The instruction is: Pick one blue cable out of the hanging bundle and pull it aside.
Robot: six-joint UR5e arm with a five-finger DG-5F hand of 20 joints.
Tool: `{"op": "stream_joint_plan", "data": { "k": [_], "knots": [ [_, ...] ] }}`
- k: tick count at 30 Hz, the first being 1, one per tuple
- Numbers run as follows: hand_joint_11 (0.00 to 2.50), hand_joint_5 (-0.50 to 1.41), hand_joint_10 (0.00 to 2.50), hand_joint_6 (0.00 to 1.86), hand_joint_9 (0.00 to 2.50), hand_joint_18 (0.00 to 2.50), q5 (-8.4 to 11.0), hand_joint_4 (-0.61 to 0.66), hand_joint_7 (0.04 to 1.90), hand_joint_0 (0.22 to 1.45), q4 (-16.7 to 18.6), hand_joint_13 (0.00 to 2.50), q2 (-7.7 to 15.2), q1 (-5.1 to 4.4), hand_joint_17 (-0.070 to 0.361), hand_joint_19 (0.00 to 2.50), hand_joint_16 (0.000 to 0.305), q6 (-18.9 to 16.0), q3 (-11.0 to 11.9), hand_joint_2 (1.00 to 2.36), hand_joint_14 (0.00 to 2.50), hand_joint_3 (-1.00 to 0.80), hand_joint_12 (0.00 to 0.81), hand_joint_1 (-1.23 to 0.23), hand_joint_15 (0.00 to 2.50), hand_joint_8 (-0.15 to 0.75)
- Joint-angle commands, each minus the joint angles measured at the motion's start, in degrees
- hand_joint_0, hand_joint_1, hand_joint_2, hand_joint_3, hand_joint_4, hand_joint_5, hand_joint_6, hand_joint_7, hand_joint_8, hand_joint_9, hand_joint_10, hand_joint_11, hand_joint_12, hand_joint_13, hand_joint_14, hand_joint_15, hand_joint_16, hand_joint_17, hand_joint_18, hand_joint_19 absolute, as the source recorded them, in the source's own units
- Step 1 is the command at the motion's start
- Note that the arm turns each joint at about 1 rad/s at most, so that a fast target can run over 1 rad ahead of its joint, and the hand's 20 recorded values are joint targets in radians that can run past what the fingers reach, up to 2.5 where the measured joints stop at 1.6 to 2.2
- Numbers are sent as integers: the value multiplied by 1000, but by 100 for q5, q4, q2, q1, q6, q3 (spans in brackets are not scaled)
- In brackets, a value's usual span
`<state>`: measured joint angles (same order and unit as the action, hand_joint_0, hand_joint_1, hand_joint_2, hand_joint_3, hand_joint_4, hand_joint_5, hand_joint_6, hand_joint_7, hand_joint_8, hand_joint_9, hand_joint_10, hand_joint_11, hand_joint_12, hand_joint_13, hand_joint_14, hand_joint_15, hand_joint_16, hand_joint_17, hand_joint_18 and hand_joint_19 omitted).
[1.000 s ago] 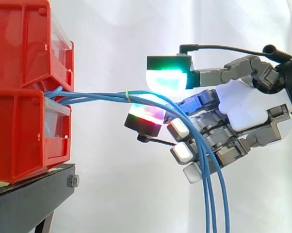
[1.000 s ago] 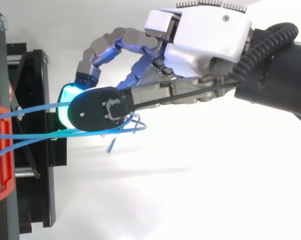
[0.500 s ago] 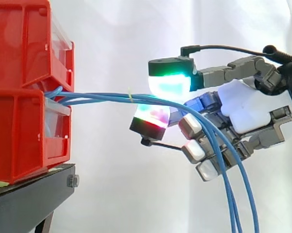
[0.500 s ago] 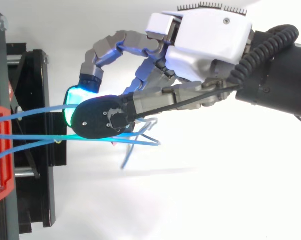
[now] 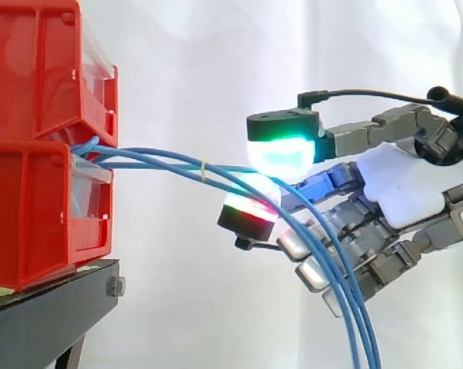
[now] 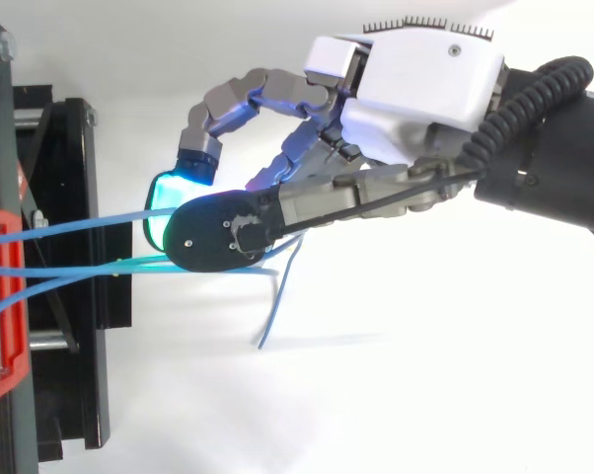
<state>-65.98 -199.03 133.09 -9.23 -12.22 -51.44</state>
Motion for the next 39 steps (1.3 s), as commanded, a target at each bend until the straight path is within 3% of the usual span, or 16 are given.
{"op": "stream_joint_plan", "data": {
  "k": [1, 5, 15, 19, 25, 27, 32, 33, 35, 36, 39],
  "knots": [
    [342, -25, 10, 890, 957, 737, -2, -252, 990, 575, -48, 904, -2, 0, 131, 316, 58, -26, -6, 1075, 14, -66, 380, -803, 431, 288],
    [345, -24, 10, 888, 929, 722, -2, -263, 1000, 571, -74, 895, -2, 0, 133, 317, 59, -53, -6, 1082, 14, -48, 379, -802, 435, 286],
    [320, -9, 9, 882, 931, 720, -81, -302, 1020, 490, -303, 910, -2, 0, 144, 319, 64, -62, 3, 1400, 15, -87, 385, -809, 457, 280],
    [324, -8, 9, 881, 932, 713, -231, -293, 1023, 485, -514, 913, -2, 0, 145, 323, 64, -70, -15, 1427, 16, -93, 386, -807, 467, 281],
    [323, -5, 12, 878, 933, 706, -319, -285, 1031, 485, -549, 917, -20, 0, 145, 323, 65, -114, -112, 1427, 15, -84, 388, -799, 476, 281],
    [310, -4, 9, 877, 936, 705, -327, -284, 1026, 484, -549, 919, -73, 0, 145, 323, 65, -114, -208, 1439, 15, -91, 388, -801, 477, 281],
    [310, -4, 9, 876, 940, 704, -301, -283, 1029, 480, -241, 920, -424, -17, 146, 323, 65, -150, -938, 1450, 15, -90, 389, -798, 477, 283],
    [317, -3, 9, 876, 939, 701, -283, -288, 1025, 480, 102, 909, -565, -35, 147, 300, 65, -185, -1237, 1449, 16, -89, 388, -796, 473, 283],
    [291, -3, 8, 876, 922, 685, -266, -289, 1031, 480, 480, 897, -670, -44, 149, 260, 66, -202, -1518, 1450, 14, -93, 396, -798, 452, 280],
    [285, -3, 8, 876, 917, 673, -248, -289, 1022, 480, 866, 877, -714, -44, 149, 246, 66, -202, -1746, 1453, 14, -95, 393, -800, 432, 283],
    [262, -2, 8, 876, 900, 653, -248, -294, 1014, 479, 1024, 871, -714, -53, 149, 222, 66, -237, -1808, 1456, 13, -96, 397, -799, 415, 285]
  ]
}}
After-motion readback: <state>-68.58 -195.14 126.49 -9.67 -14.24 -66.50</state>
